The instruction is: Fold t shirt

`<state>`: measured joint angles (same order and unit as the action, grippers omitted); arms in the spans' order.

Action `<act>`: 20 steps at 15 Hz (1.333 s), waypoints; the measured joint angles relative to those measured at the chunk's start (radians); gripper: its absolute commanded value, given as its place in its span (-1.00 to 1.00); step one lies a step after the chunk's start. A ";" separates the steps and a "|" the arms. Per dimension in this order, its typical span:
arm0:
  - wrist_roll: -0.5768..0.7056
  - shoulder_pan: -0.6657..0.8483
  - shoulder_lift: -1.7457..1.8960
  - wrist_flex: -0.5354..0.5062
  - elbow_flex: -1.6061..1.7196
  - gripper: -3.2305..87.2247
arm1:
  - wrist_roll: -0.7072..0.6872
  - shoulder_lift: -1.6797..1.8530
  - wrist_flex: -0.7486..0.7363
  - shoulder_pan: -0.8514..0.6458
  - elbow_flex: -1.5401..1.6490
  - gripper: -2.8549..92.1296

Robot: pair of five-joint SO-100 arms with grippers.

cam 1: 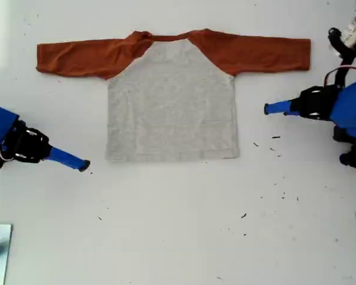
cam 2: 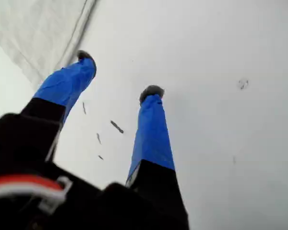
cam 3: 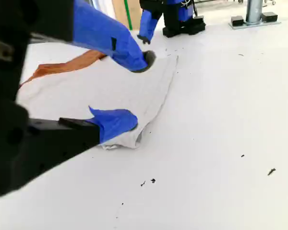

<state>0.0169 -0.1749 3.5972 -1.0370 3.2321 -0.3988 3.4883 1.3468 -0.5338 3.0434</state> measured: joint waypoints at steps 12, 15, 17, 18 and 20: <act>0.075 0.031 0.000 -0.002 0.000 -0.93 | 0.026 -0.348 0.069 0.002 -0.272 -0.86; 0.092 0.029 0.000 -0.002 0.000 -0.93 | -0.328 -0.836 0.281 -0.365 -0.870 -0.21; 0.101 0.029 0.000 -0.002 0.000 -0.93 | -0.505 -0.999 0.278 -0.565 -1.019 -0.16; 0.104 0.029 0.000 -0.002 0.000 -0.93 | -0.575 -1.042 0.216 -0.623 -1.011 -0.16; 0.104 0.029 0.002 -0.002 0.003 -0.93 | -0.709 -1.094 0.028 -0.739 -0.876 -0.18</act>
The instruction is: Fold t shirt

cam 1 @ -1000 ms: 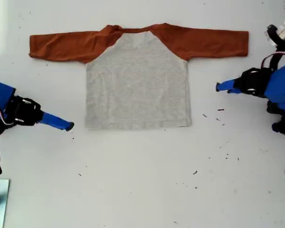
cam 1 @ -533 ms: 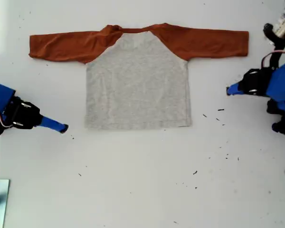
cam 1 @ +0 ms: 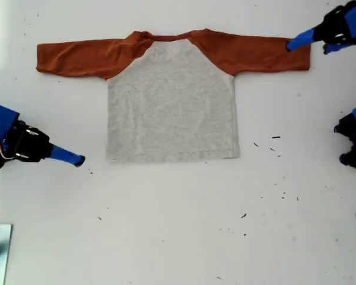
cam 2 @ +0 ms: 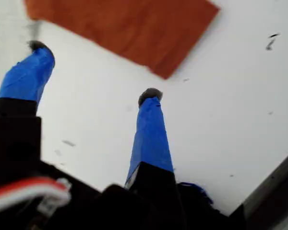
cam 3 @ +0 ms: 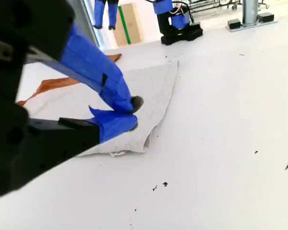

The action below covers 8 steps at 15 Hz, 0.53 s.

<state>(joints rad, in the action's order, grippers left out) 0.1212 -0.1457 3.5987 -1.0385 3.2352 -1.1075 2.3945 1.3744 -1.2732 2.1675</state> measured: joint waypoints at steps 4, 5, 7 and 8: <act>0.000 0.000 0.000 0.000 0.000 -0.93 | -0.149 -0.272 -0.476 -0.094 0.212 -0.50; 0.000 0.000 0.000 0.000 0.000 -0.93 | -0.166 -0.313 -0.538 -0.100 0.216 -0.86; 0.000 0.000 0.000 0.000 0.000 -0.93 | -0.169 -0.347 -0.612 -0.106 0.235 -0.87; 0.000 0.003 0.000 0.000 0.000 -0.93 | -0.184 -0.325 -0.614 -0.103 0.233 -0.87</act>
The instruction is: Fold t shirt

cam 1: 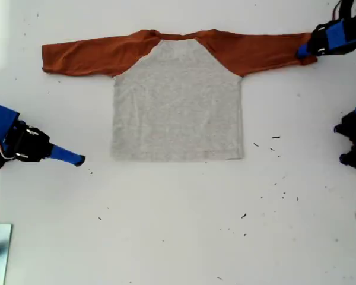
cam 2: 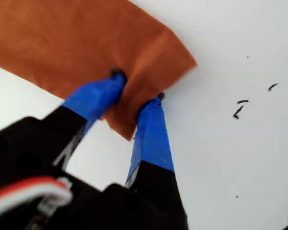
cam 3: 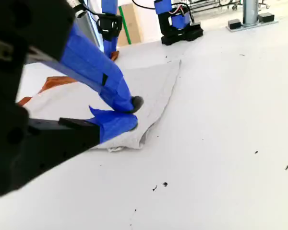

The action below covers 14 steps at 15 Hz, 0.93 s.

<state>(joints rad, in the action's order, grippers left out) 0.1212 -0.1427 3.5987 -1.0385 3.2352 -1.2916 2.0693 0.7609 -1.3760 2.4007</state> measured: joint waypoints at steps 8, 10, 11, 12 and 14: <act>0.000 0.018 0.000 0.000 0.000 -0.93 | 0.210 0.456 0.523 0.440 -0.304 -0.87; 0.000 0.017 0.000 0.000 0.000 -0.93 | 0.374 0.383 0.459 0.707 -0.439 -0.87; 0.000 0.017 0.000 0.000 0.000 -0.93 | 0.446 0.301 0.379 0.848 -0.486 -0.67; 0.000 0.017 0.000 0.000 0.000 -0.93 | 0.497 0.206 0.268 0.977 -0.518 -0.47; 0.000 0.017 0.000 0.000 0.000 -0.93 | 0.557 0.035 0.101 1.152 -0.560 -0.48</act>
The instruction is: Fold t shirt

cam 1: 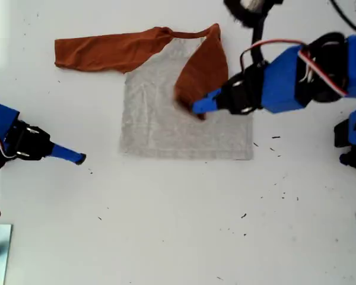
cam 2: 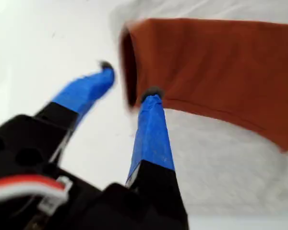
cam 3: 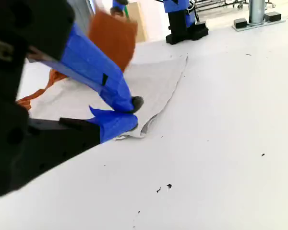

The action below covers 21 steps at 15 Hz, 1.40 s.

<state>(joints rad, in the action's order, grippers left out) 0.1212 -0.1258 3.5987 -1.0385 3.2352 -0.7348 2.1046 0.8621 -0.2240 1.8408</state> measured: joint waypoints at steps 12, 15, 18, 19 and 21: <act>-0.160 0.124 -0.017 0.084 -0.014 -0.94 | 0.244 1.361 0.425 -0.169 1.160 -0.86; -0.233 0.324 -0.431 -0.018 -0.325 -0.93 | 0.230 1.390 0.456 -0.169 1.198 -0.86; -0.009 0.779 -0.873 -0.252 -0.764 0.00 | 0.192 1.390 0.459 -0.183 1.198 -0.86; 0.107 0.968 -0.954 -0.276 -0.802 -0.05 | 0.189 1.390 0.459 -0.183 1.200 -0.86; 0.239 1.218 -1.094 -0.268 -0.842 -0.32 | 0.184 1.390 0.459 -0.183 1.201 -0.86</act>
<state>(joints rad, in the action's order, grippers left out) 0.3605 1.0922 2.5050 -1.3070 2.3930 -0.5507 3.4944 1.3208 -0.4065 3.0419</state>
